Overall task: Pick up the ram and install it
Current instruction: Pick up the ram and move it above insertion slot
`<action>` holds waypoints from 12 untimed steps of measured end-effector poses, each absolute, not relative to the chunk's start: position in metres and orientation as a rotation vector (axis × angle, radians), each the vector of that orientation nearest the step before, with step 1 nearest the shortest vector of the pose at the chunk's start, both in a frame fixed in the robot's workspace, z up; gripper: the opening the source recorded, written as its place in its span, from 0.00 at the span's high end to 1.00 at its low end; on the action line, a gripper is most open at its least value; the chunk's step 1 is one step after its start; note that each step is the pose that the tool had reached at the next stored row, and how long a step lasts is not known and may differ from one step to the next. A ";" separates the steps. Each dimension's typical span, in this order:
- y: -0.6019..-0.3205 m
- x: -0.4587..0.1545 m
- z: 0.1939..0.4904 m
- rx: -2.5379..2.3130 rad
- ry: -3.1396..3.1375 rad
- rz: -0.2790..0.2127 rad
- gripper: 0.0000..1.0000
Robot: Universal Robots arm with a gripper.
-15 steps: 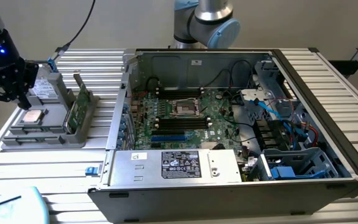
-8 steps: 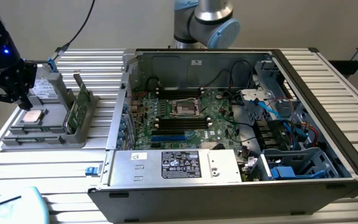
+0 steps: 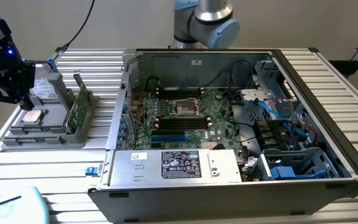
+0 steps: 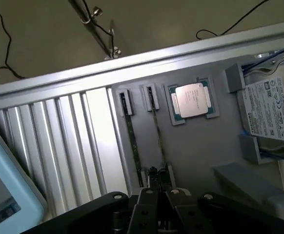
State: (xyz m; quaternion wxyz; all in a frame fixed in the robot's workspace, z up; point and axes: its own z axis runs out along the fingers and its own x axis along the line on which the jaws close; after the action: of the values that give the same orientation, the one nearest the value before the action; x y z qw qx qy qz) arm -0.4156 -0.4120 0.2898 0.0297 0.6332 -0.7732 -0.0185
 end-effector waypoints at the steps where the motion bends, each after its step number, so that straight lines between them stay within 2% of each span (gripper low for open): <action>1: -0.412 -0.416 0.289 1.975 -2.367 -0.059 0.89; 12: -0.412 -0.416 0.285 2.208 -2.164 -0.074 0.89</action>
State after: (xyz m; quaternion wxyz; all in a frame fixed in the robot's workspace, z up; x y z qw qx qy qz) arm -0.4156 -0.4120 0.2855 0.0245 0.7138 -0.6995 -0.0238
